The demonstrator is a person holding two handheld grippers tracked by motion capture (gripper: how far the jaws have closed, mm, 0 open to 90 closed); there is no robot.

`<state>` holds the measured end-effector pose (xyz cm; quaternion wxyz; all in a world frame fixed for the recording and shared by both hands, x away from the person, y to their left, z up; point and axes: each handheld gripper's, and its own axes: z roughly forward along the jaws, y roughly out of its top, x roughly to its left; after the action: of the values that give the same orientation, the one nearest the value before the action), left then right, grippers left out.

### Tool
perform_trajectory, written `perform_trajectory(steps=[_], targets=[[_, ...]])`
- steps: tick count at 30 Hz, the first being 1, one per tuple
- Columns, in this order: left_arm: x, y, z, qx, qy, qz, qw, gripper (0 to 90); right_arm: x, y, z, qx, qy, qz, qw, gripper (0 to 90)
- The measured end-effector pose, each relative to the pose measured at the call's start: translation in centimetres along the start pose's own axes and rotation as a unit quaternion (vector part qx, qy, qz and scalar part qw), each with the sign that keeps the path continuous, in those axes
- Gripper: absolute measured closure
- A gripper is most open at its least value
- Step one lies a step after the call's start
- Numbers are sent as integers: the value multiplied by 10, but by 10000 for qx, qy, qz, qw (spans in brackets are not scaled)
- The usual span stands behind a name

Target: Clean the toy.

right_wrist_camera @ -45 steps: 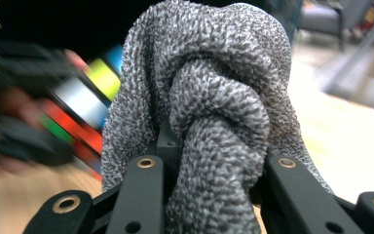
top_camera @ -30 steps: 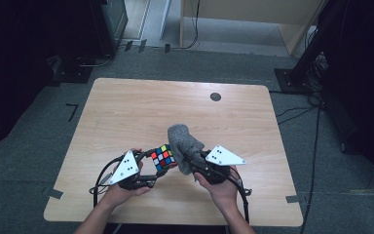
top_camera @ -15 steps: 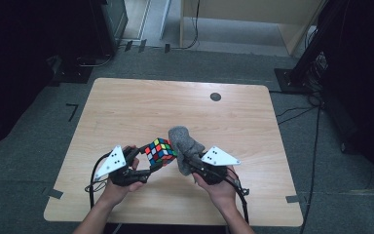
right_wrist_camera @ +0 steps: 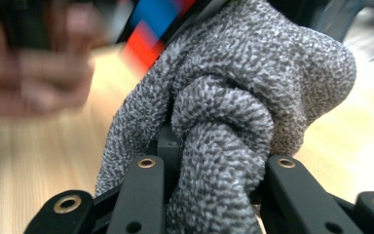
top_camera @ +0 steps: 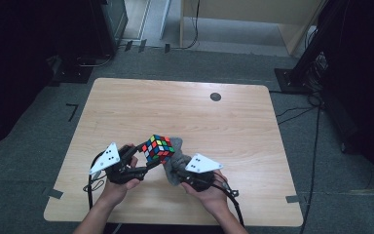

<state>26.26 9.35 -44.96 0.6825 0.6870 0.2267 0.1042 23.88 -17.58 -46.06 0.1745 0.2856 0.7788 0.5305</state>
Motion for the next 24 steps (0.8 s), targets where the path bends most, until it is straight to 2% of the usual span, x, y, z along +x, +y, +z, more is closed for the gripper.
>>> perform_trajectory(steps=[1, 2, 3, 4, 9, 11, 13, 15, 17, 20, 24], targets=[[0, 0, 1, -3, -20, -13, 10000, 340, -3, 2, -5, -193, -42, 115, 9997, 711], [0, -1, 1, -17, -49, -38, 10000, 340, -5, 4, -9, -297, -130, 108, 9994, 711], [-1, -1, 2, -18, -75, -73, 9999, 340, -3, 5, -11, -311, -220, -21, 9993, 711], [-2, -1, 3, 6, -81, -57, 10000, 340, 0, 5, -9, -249, -219, -139, 9994, 710], [-2, -1, 3, 37, -79, -19, 10000, 340, 13, -4, 8, 184, 62, -330, 9993, 711], [-2, -1, 2, 35, -58, -9, 10000, 340, 12, -4, 9, 291, 36, -414, 9987, 710], [-2, -2, 2, 62, -35, 22, 10000, 340, 7, -2, 6, 268, -116, -310, 9991, 709], [-3, -3, 3, 131, -29, 80, 9999, 340, -1, 0, -1, 93, -315, -128, 9994, 710], [-4, -4, 5, 147, -54, 94, 9998, 340, -5, 1, -6, -90, -395, -6, 9992, 710], [-4, -3, 5, 118, -51, 74, 9999, 340, 2, 1, -3, -72, -264, -205, 9994, 710], [0, -2, 2, 107, 27, 53, 9999, 340, 14, -4, 10, 296, -94, -587, 9978, 710]])
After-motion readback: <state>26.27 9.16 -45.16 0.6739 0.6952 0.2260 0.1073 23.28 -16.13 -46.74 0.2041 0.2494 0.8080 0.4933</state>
